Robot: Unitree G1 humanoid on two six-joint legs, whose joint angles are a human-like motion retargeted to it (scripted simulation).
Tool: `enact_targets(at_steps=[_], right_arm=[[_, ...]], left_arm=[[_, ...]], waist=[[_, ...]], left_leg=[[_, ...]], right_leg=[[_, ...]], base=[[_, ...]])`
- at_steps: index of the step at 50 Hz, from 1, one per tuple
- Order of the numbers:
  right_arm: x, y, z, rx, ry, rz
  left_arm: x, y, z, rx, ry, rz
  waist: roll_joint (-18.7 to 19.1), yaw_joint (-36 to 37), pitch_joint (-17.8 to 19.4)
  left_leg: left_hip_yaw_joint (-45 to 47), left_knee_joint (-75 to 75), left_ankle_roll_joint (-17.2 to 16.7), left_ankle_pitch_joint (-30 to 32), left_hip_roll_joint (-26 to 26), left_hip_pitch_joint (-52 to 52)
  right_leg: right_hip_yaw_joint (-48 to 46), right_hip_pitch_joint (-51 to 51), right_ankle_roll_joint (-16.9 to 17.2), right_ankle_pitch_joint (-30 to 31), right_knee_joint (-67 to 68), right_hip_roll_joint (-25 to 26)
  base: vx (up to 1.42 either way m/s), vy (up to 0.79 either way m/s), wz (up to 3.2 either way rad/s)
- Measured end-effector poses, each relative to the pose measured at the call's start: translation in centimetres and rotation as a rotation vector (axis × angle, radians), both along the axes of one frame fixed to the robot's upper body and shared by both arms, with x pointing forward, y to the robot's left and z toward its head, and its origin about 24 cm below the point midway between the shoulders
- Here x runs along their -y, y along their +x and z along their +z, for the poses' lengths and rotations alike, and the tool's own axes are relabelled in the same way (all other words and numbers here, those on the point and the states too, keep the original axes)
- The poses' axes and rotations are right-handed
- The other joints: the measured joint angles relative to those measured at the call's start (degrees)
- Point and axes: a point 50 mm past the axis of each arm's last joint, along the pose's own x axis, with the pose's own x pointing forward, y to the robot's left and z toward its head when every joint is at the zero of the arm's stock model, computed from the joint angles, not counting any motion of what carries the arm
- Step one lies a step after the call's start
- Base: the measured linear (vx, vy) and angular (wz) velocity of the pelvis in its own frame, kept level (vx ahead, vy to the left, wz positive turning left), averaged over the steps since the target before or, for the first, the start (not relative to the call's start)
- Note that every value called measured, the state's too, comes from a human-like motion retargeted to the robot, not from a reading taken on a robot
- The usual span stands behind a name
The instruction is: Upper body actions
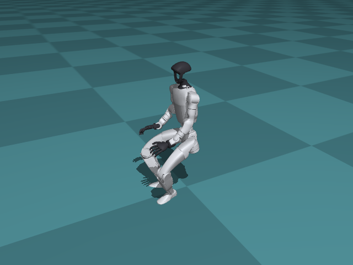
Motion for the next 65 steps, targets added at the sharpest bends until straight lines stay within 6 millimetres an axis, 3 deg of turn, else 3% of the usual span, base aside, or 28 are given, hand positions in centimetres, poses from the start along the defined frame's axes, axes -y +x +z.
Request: enact_targets(at_steps=[18, 23, 30, 40, 46, 53, 58, 65], right_arm=[[-0.5, 0.9, 0.7, 0.047, -0.030, 0.012], [0.4, 1.0, 1.0, 0.070, -0.063, -0.002], [2.1, 0.3, 1.0, 0.068, -0.084, -0.043], [2.2, 1.0, 2.5, 0.153, -0.139, -0.016], [0.6, 2.9, 4.5, 0.287, -0.167, 0.053], [-3.5, 7.3, 7.5, 0.377, -0.113, 0.213], [-4.9, 10.1, 8.6, 0.319, -0.111, 0.312], [-6.4, 12.7, 8.5, 0.188, -0.115, 0.389]], left_arm=[[-0.6, -0.8, -0.4, 0.006, -0.045, 0.045], [-0.1, -1.3, -1.0, -0.001, -0.064, 0.056], [1.3, -0.9, -0.7, 0.027, -0.010, 0.005], [1.4, -0.4, -0.2, 0.046, -0.042, 0.006], [0.7, 0.2, 0.9, 0.088, -0.053, 0.010], [-1.8, 2.2, 3.9, 0.157, -0.019, 0.033], [-2.1, 3.0, 5.7, 0.214, -0.042, 0.017], [-2.0, 4.8, 9.2, 0.307, 0.016, -0.044]], waist=[[1.5, -2.2, 0.5], [3.3, -2.3, 1.1], [2.8, 0.6, 1.9], [3.2, 1.1, 3.5], [1.4, 1.0, 4.8], [-1.9, -0.8, 8.0], [-2.8, -0.5, 10.5], [-4.7, 1.4, 15.1]], left_leg=[[0.3, -0.1, -0.1, 0.0, -0.1, -0.2], [0.8, 0.1, -0.3, 0.0, -0.3, -0.2], [1.1, -0.1, 0.0, 0.5, -0.9, -0.4], [1.1, -0.3, -0.2, 0.3, -1.0, -0.6], [1.0, -0.4, -0.1, 0.4, -1.0, -0.9], [0.9, -0.4, 0.3, 0.6, -0.9, -1.6], [1.1, -0.7, 0.6, 0.9, -1.0, -2.6], [1.3, -1.1, 1.2, 1.5, -2.0, -4.3]], right_leg=[[0.3, -0.4, 0.0, 0.0, 0.0, -0.2], [0.6, -0.8, -0.4, -0.1, 0.1, -0.5], [1.1, -1.0, -0.3, -0.3, 0.3, -1.3], [0.7, -1.2, -0.3, -0.2, 0.2, -1.4], [0.4, -1.5, -0.5, -0.1, 0.2, -1.7], [-0.3, -2.0, -0.7, 0.0, 0.6, -2.6], [-0.6, -3.1, -0.9, 0.3, 0.8, -3.4], [-0.9, -4.8, -0.8, 0.8, 1.3, -5.2]], base=[[-0.01, 0.03, -0.01], [-0.06, 0.27, 0.02], [-0.04, 0.08, 0.07], [-0.05, 0.05, 0.01], [-0.02, -0.08, 0.00], [-0.07, -0.18, 0.02], [-0.02, -0.08, 0.07], [-0.06, -0.21, 0.15]])
